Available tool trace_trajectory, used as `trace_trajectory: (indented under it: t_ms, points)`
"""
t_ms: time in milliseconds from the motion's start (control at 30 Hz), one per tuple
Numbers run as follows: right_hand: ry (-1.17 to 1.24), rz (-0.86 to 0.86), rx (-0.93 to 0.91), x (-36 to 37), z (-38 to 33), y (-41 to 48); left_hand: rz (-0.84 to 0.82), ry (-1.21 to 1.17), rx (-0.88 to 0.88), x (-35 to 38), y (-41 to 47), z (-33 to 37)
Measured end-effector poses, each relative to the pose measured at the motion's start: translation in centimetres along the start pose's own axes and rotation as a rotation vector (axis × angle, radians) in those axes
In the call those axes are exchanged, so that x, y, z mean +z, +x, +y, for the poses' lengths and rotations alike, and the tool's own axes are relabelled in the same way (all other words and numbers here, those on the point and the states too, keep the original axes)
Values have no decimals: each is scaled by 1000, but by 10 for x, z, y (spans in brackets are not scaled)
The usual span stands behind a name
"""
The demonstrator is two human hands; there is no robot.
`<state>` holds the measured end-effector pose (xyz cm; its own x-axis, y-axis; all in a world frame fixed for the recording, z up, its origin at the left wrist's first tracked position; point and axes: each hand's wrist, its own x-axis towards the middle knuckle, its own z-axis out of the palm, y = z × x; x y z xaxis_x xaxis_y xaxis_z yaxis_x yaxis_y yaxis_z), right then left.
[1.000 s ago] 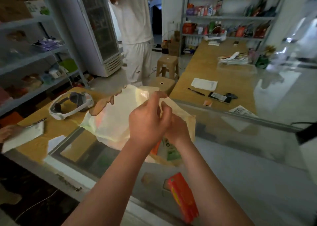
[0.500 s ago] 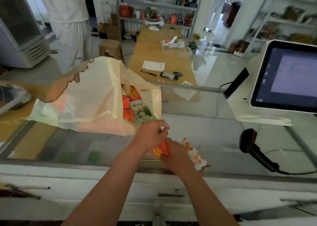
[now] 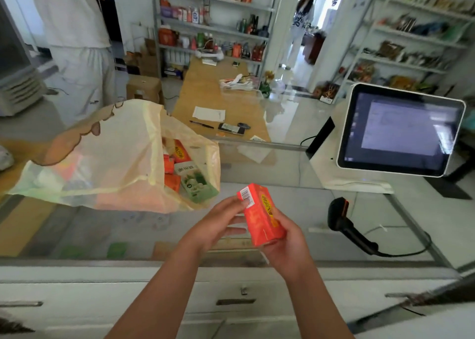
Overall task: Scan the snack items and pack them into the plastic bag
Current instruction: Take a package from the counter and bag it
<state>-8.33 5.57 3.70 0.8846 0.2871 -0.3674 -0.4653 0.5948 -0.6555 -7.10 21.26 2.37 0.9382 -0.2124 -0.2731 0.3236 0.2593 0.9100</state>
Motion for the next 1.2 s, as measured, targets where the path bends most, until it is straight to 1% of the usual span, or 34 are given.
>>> trace_trajectory:
  t_ms: [100, 200, 267, 300, 367, 467, 567, 700, 800, 900, 933, 1000, 1100, 1133, 1200]
  points:
    - [94, -4, 56, -4, -3, 3, -28, 4, -5, 16, 11, -3]
    - [193, -21, 73, -15, -10, 13, -30, 59, -6, 28, 27, -4]
    - [219, -23, 86, -25, -21, 21, 18, 86, 0, 42, 41, -4]
    - [171, -17, 98, -32, -29, 26, 65, 98, 8, 52, 48, -4]
    - [-46, 11, 108, -49, -45, 38, 158, 111, 10, 74, 65, -6]
    - [-506, 61, 84, -76, -73, 53, 251, 160, 49, 102, 91, -11]
    - [-839, 99, 11, -106, -103, 66, 342, 199, 92, 119, 121, -16]
    - [-1049, 196, -182, -145, -135, 75, 404, 360, 91, 134, 151, -22]
    - [-1265, 278, -372, -168, -153, 74, 366, 577, 56, 141, 166, -28]
    - [-1403, 350, -550, -183, -158, 75, 323, 719, -33, 146, 183, -36]
    - [-1432, 380, -556, -187, -160, 75, 303, 784, -50, 147, 188, -38]
    - [-1513, 442, -477, -193, -164, 72, 279, 901, -73, 152, 196, -42]
    - [-1729, 492, -277, -206, -164, 65, 264, 947, -84, 157, 205, -45]
    - [-1774, 507, -234, -211, -162, 64, 258, 957, -86, 159, 207, -45]
    - [-1783, 526, -215, -219, -158, 62, 242, 994, -93, 161, 212, -44]
